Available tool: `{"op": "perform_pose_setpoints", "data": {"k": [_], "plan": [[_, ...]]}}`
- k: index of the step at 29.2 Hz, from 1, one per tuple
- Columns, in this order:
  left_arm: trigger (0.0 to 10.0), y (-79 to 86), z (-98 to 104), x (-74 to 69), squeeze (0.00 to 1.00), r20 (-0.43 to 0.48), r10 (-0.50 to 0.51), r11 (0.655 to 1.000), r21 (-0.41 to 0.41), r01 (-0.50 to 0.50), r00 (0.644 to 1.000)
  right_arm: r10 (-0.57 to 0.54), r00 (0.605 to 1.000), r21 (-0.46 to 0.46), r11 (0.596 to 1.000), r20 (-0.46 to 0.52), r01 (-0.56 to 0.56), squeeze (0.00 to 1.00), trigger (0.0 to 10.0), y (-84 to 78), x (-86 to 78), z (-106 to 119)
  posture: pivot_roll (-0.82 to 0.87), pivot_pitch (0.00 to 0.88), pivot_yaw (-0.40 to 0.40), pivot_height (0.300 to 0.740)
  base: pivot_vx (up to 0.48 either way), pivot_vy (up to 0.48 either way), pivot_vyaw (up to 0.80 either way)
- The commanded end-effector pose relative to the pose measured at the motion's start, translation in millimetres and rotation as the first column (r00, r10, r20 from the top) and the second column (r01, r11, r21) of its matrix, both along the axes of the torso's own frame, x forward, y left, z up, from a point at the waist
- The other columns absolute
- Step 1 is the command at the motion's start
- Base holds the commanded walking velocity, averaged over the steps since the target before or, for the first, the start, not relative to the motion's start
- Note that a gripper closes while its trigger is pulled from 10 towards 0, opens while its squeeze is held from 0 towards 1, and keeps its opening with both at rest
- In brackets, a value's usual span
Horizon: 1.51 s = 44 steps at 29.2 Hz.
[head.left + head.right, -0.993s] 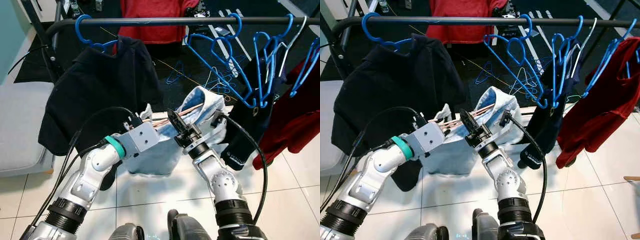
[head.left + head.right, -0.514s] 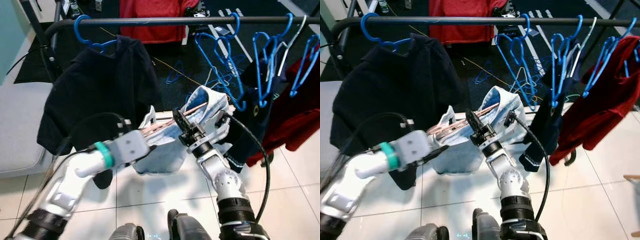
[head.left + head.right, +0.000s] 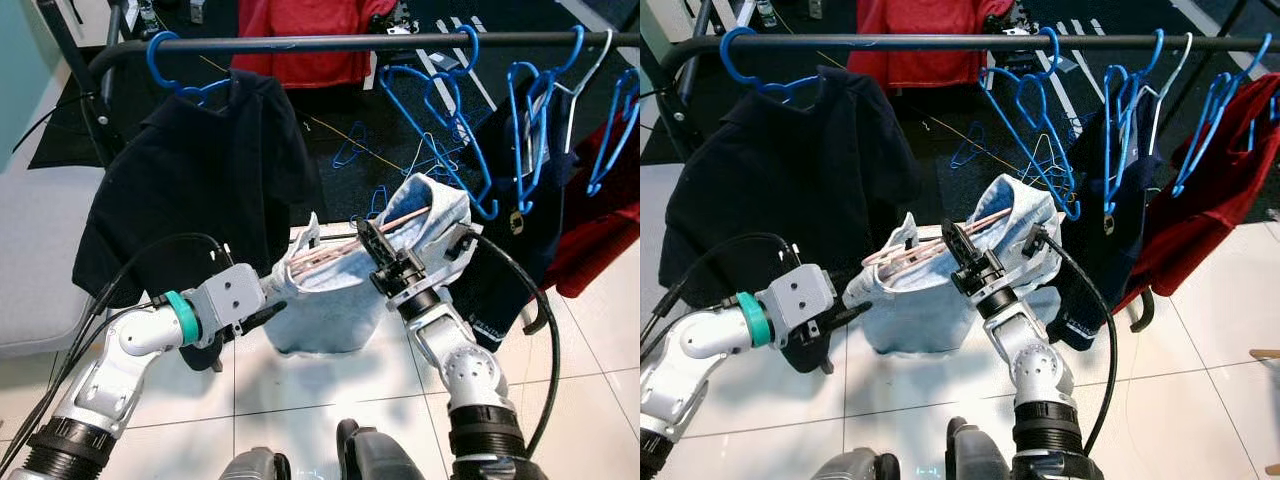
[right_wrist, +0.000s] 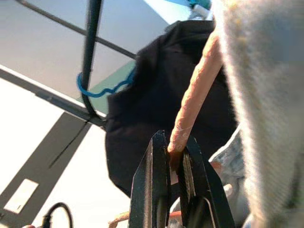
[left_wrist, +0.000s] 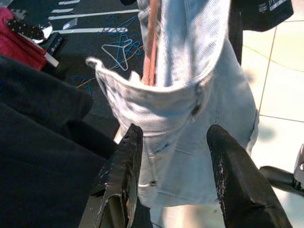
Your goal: Hang hanger
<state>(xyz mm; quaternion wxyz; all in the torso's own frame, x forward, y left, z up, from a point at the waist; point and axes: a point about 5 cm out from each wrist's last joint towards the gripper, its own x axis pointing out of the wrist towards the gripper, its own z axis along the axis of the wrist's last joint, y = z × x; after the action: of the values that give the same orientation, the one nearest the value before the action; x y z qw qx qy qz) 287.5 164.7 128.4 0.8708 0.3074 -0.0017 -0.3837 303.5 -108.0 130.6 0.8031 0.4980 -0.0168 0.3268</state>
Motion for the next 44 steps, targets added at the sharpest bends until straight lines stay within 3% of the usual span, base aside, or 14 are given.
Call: {"op": "perform_pose_setpoints", "data": {"k": [1, 5, 6, 7, 8, 17, 18, 21, 22, 26, 27, 29, 30, 44], "plan": [[10.0, 15.6, -3.9, 5.7, 0.00, 0.005, 0.074, 0.997, 0.032, -0.074, 0.997, 0.089, 0.994, 0.005, 0.996, 0.065, -0.090, 0.00, 0.0, 4.7, -10.9, 9.3, -0.05, 0.110, 0.056, 0.740, 0.000, 0.000, 0.00], [10.0, 24.0, -5.2, 5.2, 0.00, -0.024, 0.075, 0.996, 0.040, -0.074, 0.997, 0.125, 0.989, -0.003, 0.992, 0.083, -0.125, 0.00, 0.0, 4.6, -16.6, 12.3, -0.05, 0.113, 0.054, 0.740, 0.000, 0.000, 0.00], [10.0, 27.7, -6.0, 2.8, 0.34, -0.057, 0.061, 0.998, 0.030, -0.059, 0.997, 0.144, 0.985, -0.002, 0.989, 0.093, -0.145, 0.00, 0.0, 4.8, -19.3, 14.6, -0.05, 0.113, 0.054, 0.740, 0.000, 0.000, 0.00], [10.0, 27.7, -6.0, 2.8, 0.34, -0.057, 0.061, 0.998, 0.030, -0.059, 0.997, 0.144, 0.985, -0.002, 0.989, 0.093, -0.145, 0.00, 0.0, 4.8, -19.3, 14.6, -0.05, 0.113, 0.054, 0.740, 0.000, 0.000, 0.00], [10.0, 29.8, -6.6, 1.3, 0.42, -0.077, 0.050, 0.999, 0.023, -0.048, 0.996, 0.157, 0.983, -0.001, 0.987, 0.100, -0.158, 0.00, 0.0, 5.1, -21.2, 16.2, -0.05, 0.113, 0.054, 0.740, 0.000, 0.000, 0.00], [10.0, 27.3, -6.2, -6.0, 0.36, -0.172, -0.037, 0.999, -0.037, 0.031, 0.984, 0.199, 0.974, 0.008, 0.980, 0.108, -0.201, 0.00, 0.0, 11.3, -23.1, 20.6, -0.05, 0.108, 0.055, 0.740, 0.000, 0.000, 0.00], [10.0, 25.0, -5.1, -10.5, 0.00, -0.209, -0.077, 0.995, -0.074, 0.063, 0.975, 0.202, 0.973, 0.009, 0.979, 0.110, -0.204, 0.00, 0.0, 11.6, -22.8, 21.4, -0.05, 0.108, 0.055, 0.740, 0.000, 0.000, 0.00], [10.0, 17.7, -3.2, -16.0, 0.00, -0.252, -0.138, 0.985, -0.133, 0.107, 0.958, 0.205, 0.972, 0.009, 0.978, 0.111, -0.207, 0.00, 0.0, 12.0, -22.3, 22.4, -0.04, 0.105, 0.055, 0.740, 0.000, 0.000, 0.00], [8.7, 13.6, -2.8, -18.1, 0.00, -0.260, -0.162, 0.980, -0.152, 0.125, 0.952, 0.204, 0.973, 0.011, 0.978, 0.111, -0.207, 0.00, 0.0, 12.2, -22.0, 22.9, -0.04, 0.105, 0.055, 0.740, 0.000, 0.000, 0.00], [8.2, 4.9, -2.4, -20.3, 0.00, -0.262, -0.189, 0.972, -0.189, 0.142, 0.946, 0.204, 0.973, 0.017, 0.978, 0.112, -0.207, 0.00, 0.0, 13.4, -21.5, 24.2, -0.04, 0.104, 0.056, 0.740, 0.000, 0.000, 0.00], [3.2, 0.8, -1.7, -20.2, 0.00, -0.260, -0.196, 0.969, -0.200, 0.146, 0.946, 0.204, 0.972, 0.019, 0.978, 0.114, -0.208, 0.00, 0.0, 13.8, -21.2, 24.8, -0.04, 0.103, 0.057, 0.740, 0.000, 0.000, 0.00], [3.2, -2.0, -1.2, -20.2, 0.00, -0.258, -0.200, 0.967, -0.208, 0.148, 0.945, 0.204, 0.972, 0.021, 0.978, 0.115, -0.208, 0.00, 0.0, 14.0, -21.0, 25.1, -0.04, 0.103, 0.057, 0.740, 0.000, 0.000, 0.00], [0.0, -4.4, -2.0, -19.3, 0.00, -0.257, -0.199, 0.967, -0.208, 0.147, 0.946, 0.205, 0.972, 0.022, 0.978, 0.115, -0.209, 0.00, 0.0, 14.2, -20.8, 25.2, -0.04, 0.101, 0.056, 0.740, 0.000, 0.000, 0.00], [0.0, -9.9, -1.4, -18.3, 0.00, -0.267, -0.202, 0.958, -0.254, 0.134, 0.942, 0.209, 0.971, 0.022, 0.977, 0.117, -0.213, 0.00, 0.0, 12.9, -20.2, 24.8, -0.04, 0.095, 0.059, 0.740, 0.000, 0.000, 0.00]]}}
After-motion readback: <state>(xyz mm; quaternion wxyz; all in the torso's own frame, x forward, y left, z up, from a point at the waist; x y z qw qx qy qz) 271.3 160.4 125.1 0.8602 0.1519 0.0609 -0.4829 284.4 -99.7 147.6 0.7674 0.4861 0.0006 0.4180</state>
